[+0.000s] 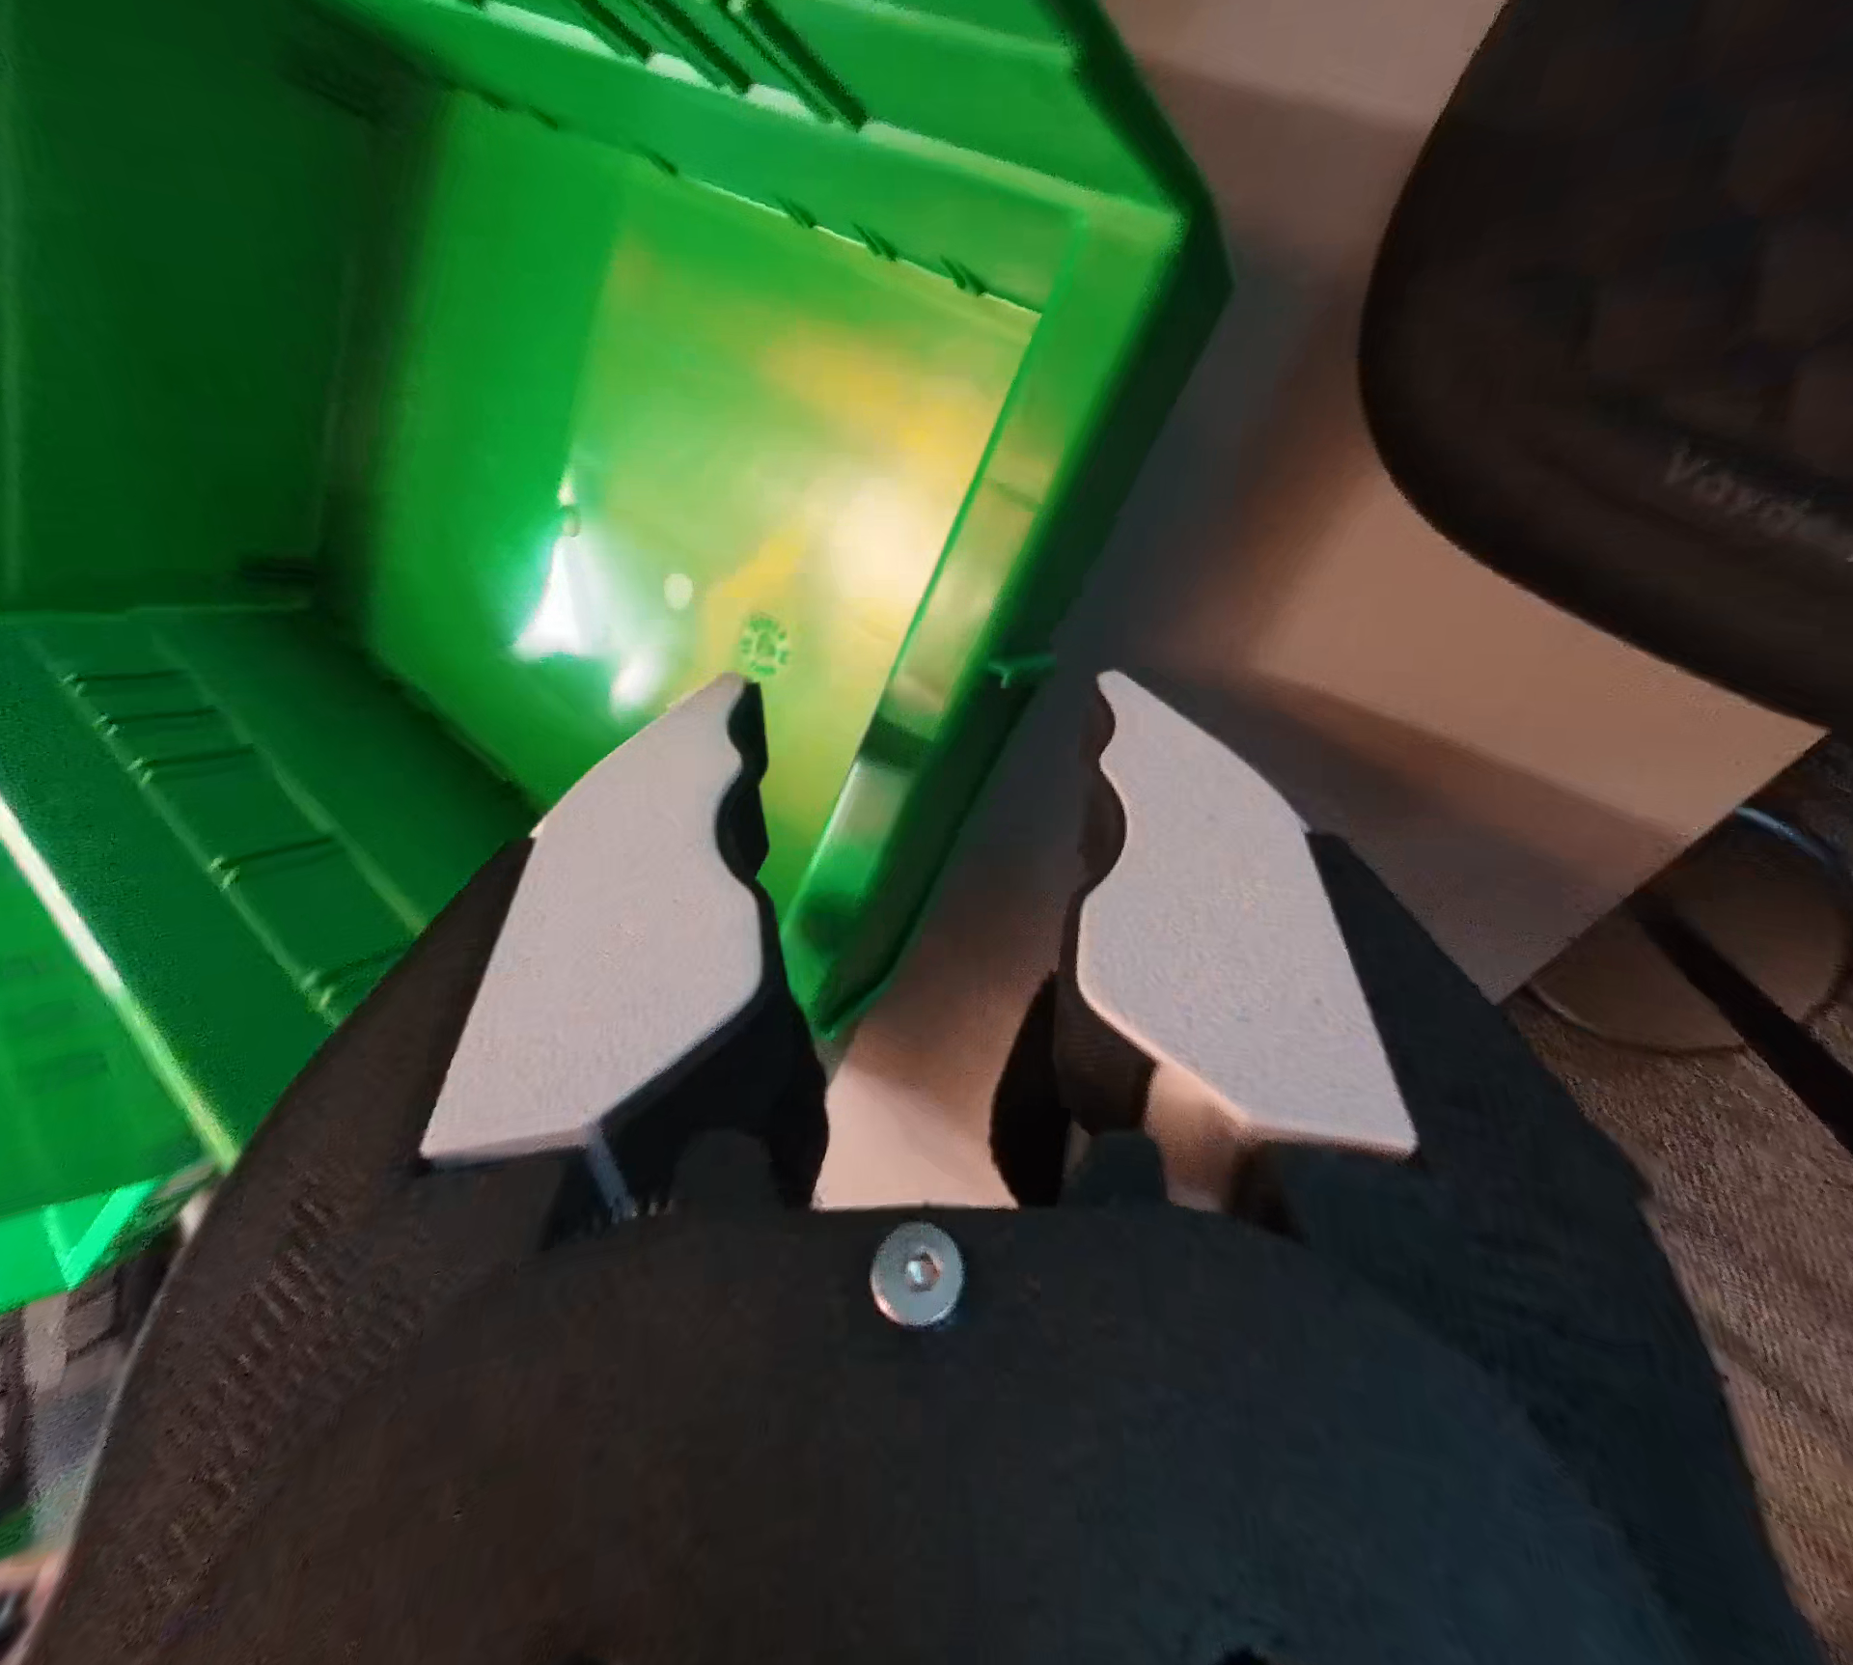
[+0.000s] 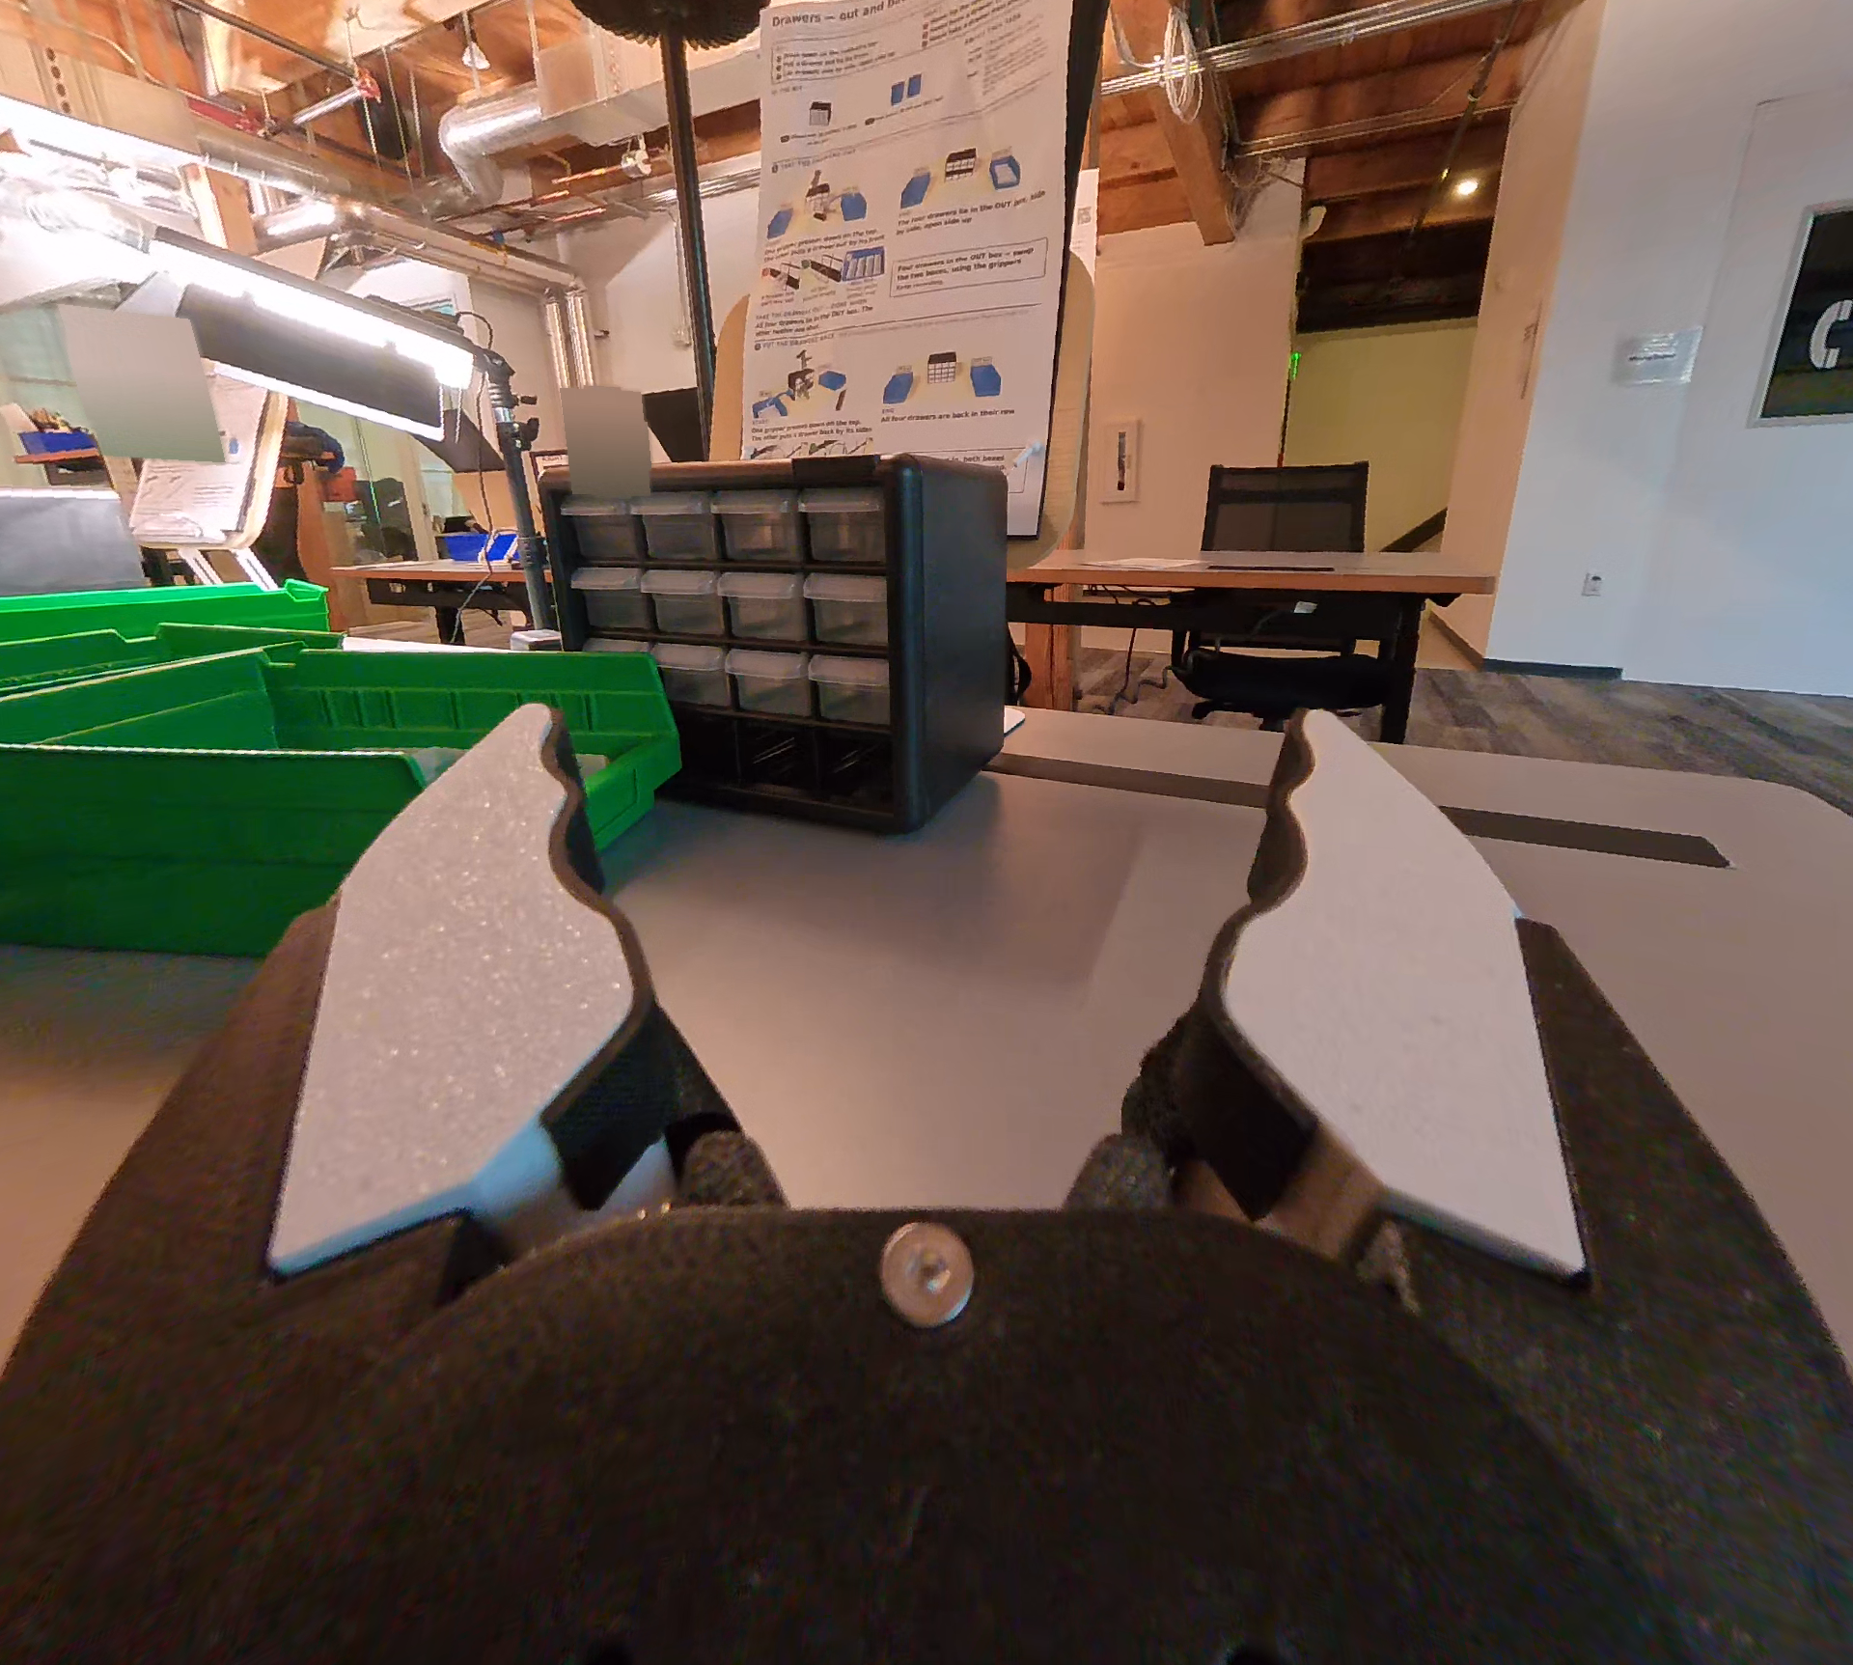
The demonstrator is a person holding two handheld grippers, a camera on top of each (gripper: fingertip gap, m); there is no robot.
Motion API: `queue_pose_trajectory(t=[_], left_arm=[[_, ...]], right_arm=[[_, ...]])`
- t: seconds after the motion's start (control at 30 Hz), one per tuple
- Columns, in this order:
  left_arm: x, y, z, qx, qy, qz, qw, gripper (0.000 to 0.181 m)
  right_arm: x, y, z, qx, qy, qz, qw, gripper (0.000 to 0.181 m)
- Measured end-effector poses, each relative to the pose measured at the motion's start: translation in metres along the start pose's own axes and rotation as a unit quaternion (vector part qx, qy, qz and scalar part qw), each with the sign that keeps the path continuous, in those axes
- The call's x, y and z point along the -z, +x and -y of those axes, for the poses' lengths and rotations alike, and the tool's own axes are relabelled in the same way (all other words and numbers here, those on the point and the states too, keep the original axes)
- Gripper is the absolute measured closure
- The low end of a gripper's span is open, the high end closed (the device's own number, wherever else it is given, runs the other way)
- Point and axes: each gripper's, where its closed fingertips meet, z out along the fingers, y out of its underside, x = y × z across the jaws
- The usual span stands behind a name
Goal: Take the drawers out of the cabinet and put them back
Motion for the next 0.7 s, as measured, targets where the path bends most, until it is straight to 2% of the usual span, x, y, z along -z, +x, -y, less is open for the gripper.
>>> queue_pose_trajectory(t=[0.2,0.43,0.5,0.6,0.7], left_arm=[[-0.019,0.009,-0.002,-0.056,-0.038,-0.088,0.994,0.143],[-0.023,0.009,0.009,-0.101,-0.002,-0.081,0.992,0.148],[-0.026,0.006,0.014,-0.137,0.019,-0.046,0.989,0.149],[-0.027,-0.003,0.02,-0.209,0.015,0.063,0.976,0.151],[-0.024,-0.002,0.021,-0.215,0.001,0.107,0.971,0.15]], right_arm=[[-0.001,-0.002,-0.004,0.005,-0.009,0.004,1.0,0.054],[-0.002,-0.004,-0.005,0.01,-0.011,0.007,1.0,0.055],[-0.001,-0.005,-0.004,0.011,-0.011,0.007,1.0,0.055],[-0.002,-0.004,-0.005,0.012,-0.012,0.006,1.0,0.056],[-0.003,-0.004,-0.007,0.012,-0.018,0.007,1.0,0.056]])
